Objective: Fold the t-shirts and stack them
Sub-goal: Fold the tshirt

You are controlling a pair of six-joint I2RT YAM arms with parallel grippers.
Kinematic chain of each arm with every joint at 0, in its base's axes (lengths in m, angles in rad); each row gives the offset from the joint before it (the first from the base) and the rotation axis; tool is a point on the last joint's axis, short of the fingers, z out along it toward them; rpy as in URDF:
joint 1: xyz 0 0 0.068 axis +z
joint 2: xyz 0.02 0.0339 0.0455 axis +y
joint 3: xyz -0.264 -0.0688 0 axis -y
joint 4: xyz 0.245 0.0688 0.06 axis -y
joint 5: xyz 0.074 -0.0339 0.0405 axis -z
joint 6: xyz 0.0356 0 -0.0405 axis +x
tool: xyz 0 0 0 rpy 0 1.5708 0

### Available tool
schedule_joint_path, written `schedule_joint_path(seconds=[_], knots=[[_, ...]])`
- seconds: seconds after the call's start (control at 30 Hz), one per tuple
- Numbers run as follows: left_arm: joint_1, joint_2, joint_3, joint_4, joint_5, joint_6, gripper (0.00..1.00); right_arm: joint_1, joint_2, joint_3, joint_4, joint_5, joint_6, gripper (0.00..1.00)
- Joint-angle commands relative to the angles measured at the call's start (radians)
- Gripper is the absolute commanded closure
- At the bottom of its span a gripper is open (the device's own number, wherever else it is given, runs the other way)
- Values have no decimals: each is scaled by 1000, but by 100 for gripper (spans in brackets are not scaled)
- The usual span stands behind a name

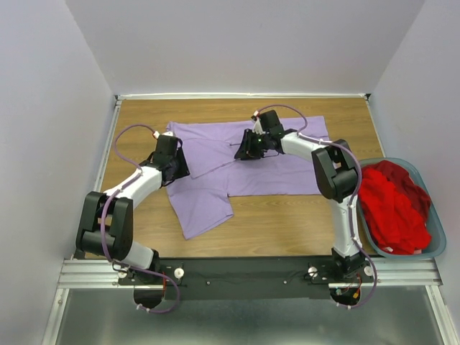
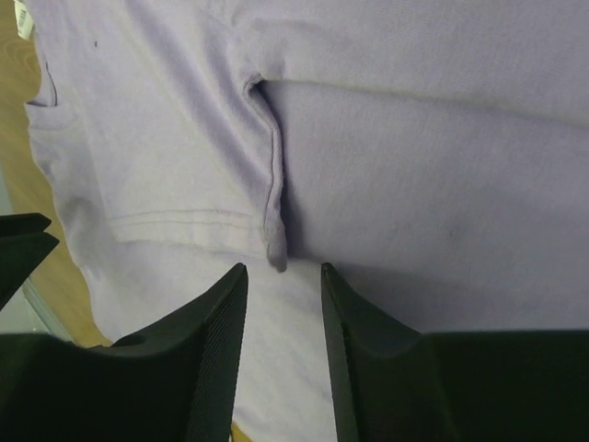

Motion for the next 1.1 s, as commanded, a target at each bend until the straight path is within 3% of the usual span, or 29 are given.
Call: schedule_joint_path(seconds=[0.0,0.23,0.47,0.73,1.07], knots=[[-1,-61,-18,-25,-47,-19,47,-8,-106,0,-88,50,-78,54],[33,-60,-31,-30,-73,-11,47,-88,-288,-171,-179,280,-188,51],[77,84,44,-10,-70,-7,50,-164,-379,-293,-202,500,-251,51],[134,233,136,-29,-79,3,58,-177,-344,-301,-203,581,-259,51],[215,248,104,-39,-100,-2,61,-177,-229,-215,-202,584,-261,51]])
